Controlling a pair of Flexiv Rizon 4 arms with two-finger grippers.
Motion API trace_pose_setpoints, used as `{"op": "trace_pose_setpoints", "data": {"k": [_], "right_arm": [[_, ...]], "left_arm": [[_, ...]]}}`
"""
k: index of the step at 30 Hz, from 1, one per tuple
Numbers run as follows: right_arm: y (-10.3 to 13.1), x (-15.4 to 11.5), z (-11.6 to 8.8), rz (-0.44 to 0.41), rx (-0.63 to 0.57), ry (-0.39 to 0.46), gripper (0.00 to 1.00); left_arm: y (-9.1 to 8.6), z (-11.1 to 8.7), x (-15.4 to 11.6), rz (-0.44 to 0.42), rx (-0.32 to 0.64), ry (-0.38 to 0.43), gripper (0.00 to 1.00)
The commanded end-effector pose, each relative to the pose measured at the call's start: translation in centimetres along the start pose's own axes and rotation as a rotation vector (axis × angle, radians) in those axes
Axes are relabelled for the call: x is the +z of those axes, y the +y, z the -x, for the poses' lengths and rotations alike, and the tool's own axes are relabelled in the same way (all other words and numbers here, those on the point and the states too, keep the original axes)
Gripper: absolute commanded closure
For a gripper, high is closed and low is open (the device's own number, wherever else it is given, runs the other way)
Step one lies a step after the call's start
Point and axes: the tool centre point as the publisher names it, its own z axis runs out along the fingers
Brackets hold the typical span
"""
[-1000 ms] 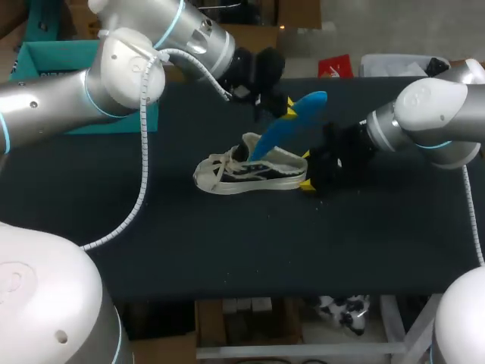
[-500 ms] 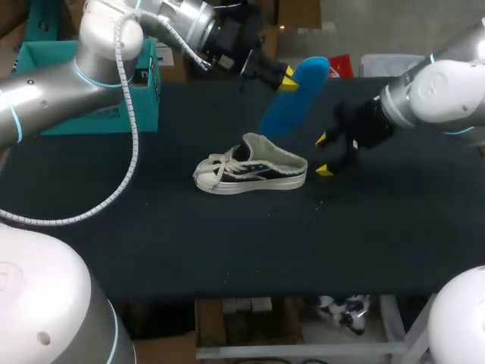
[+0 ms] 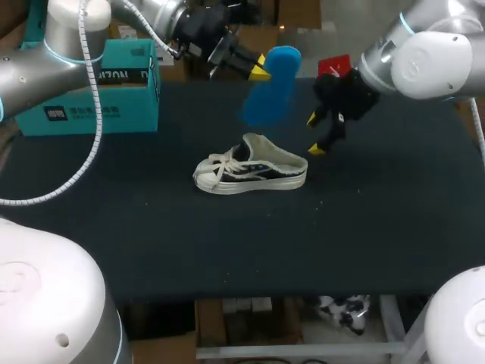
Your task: Open the shoe tongue, take the insole out of the shoe, put the insole back into the shoe, and pack the shoe into the shoebox
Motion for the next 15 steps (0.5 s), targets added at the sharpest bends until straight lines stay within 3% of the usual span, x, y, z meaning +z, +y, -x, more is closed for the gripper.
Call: {"op": "trace_pose_setpoints", "data": {"k": [1, 15], "right_arm": [[1.8, 0.5, 1.3, -0.164, -0.007, 0.051, 0.0], [5.3, 3.2, 2.3, -0.258, -0.082, 0.082, 0.0]], "left_arm": [[0.3, -1.8, -3.1, -0.009, 0.012, -0.04, 1.0], [2.3, -7.8, -9.0, 0.012, -0.025, -0.257, 1.0]]}}
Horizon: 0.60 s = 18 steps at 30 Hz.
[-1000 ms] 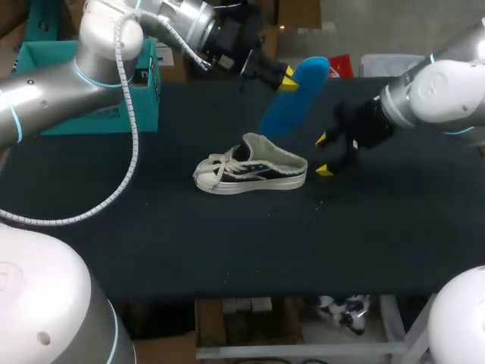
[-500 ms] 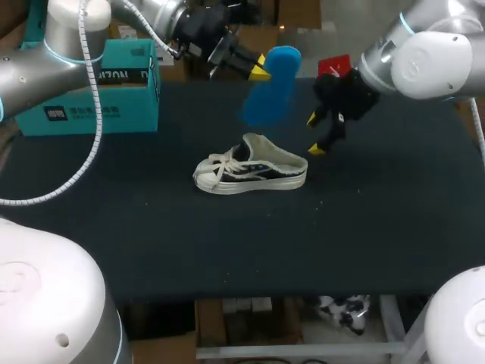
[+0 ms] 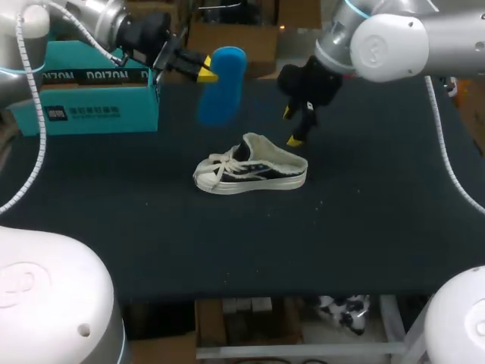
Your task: Open the shoe tongue, take the insole out of the shoe, put the insole back into the shoe, and pack the shoe into the shoebox
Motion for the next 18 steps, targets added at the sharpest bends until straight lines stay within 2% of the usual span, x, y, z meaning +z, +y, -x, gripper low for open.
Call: {"op": "trace_pose_setpoints", "data": {"k": [1, 5, 7, 18], "right_arm": [[1.0, 0.9, 0.7, -0.107, -0.006, 0.035, 0.0], [1.4, 1.1, 0.6, -0.114, -0.024, 0.037, 0.0], [1.5, 1.2, 0.5, -0.116, -0.028, 0.038, 0.0], [2.0, 1.9, 0.3, -0.162, -0.032, 0.043, 0.0]], "left_arm": [[0.3, -3.4, -1.3, 0.005, -0.008, -0.172, 1.0], [1.0, -4.3, -2.6, -0.03, -0.017, -0.187, 1.0], [1.3, -4.6, -3.1, -0.015, -0.062, -0.208, 1.0], [1.3, -4.6, -3.1, -0.015, -0.062, -0.208, 1.0]]}}
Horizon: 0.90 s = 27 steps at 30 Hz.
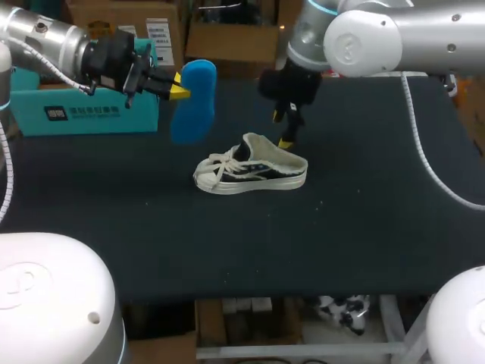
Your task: Open the shoe tongue, take the insole out of the shoe, put the insole back into the shoe, and pack the shoe into the shoebox
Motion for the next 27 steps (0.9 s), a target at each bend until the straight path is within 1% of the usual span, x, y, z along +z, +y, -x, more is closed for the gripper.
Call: {"op": "trace_pose_setpoints", "data": {"k": [1, 2, 6, 11, 18, 22, 27], "right_arm": [[0.8, 0.6, 0.3, -0.029, 0.002, 0.008, 0.0], [0.9, 0.7, 0.4, -0.039, 0.001, 0.015, 0.0], [1.8, 1.2, 0.7, -0.075, 0.003, 0.023, 0.0], [2.6, 1.7, 0.7, -0.083, -0.002, 0.026, 0.0], [3.2, 2.2, 0.6, -0.111, 0.009, 0.024, 0.0], [3.3, 3.1, 0.8, -0.133, 0.031, 0.013, 0.0], [3.4, 3.9, 0.8, -0.181, 0.065, -0.026, 0.01]], "left_arm": [[-0.1, -0.4, 0.1, 0.0, 0.001, -0.06, 1.0], [-0.1, -0.4, 0.1, 0.0, 0.001, -0.06, 1.0], [1.4, -0.9, -1.3, -0.044, 0.002, -0.095, 1.0], [2.2, -1.6, -2.0, -0.086, 0.043, -0.12, 1.0], [3.0, -1.6, -2.1, -0.109, 0.045, -0.136, 1.0], [3.2, -1.8, -2.0, -0.116, 0.042, -0.144, 1.0], [3.8, -2.3, -2.5, -0.115, 0.029, -0.162, 1.0]]}}
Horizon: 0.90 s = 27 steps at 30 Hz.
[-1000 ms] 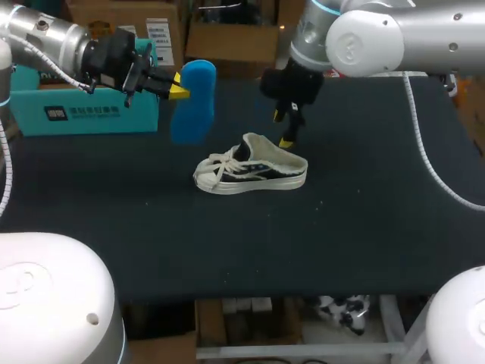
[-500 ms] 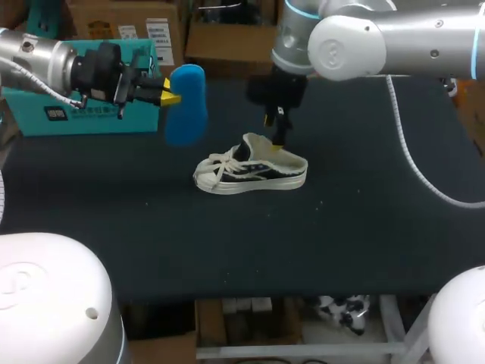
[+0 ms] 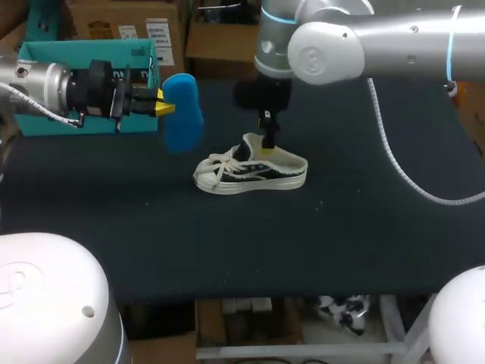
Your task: Open the shoe tongue, take the insole out of the shoe, put the insole back into the shoe, and pack the shoe into the shoebox
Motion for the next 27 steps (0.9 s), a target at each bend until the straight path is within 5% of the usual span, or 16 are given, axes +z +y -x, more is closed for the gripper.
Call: {"op": "trace_pose_setpoints", "data": {"k": [1, 4, 7, 10, 13, 27], "right_arm": [[0.7, 0.8, -0.2, -0.049, 0.015, -0.028, 0.04], [0.7, 1.0, -0.1, -0.07, 0.028, -0.038, 0.17], [0.7, 1.1, 0.0, -0.084, 0.039, -0.049, 0.51], [0.6, 1.4, 0.0, -0.097, 0.045, -0.053, 0.62], [0.6, 1.5, -0.2, -0.101, 0.043, -0.056, 1.0], [-0.1, 0.5, -1.1, -0.111, 0.122, -0.071, 1.0]], "left_arm": [[0.4, -0.7, -0.5, -0.006, -0.004, -0.024, 1.0], [0.6, -0.8, -1.1, -0.005, -0.008, -0.036, 1.0], [0.8, -1.0, -1.5, -0.006, -0.011, -0.046, 1.0], [0.9, -1.2, -1.9, -0.007, -0.014, -0.051, 1.0], [1.1, -1.3, -2.2, -0.007, -0.016, -0.056, 1.0], [1.0, 0.1, -1.4, -0.054, -0.025, -0.035, 1.0]]}}
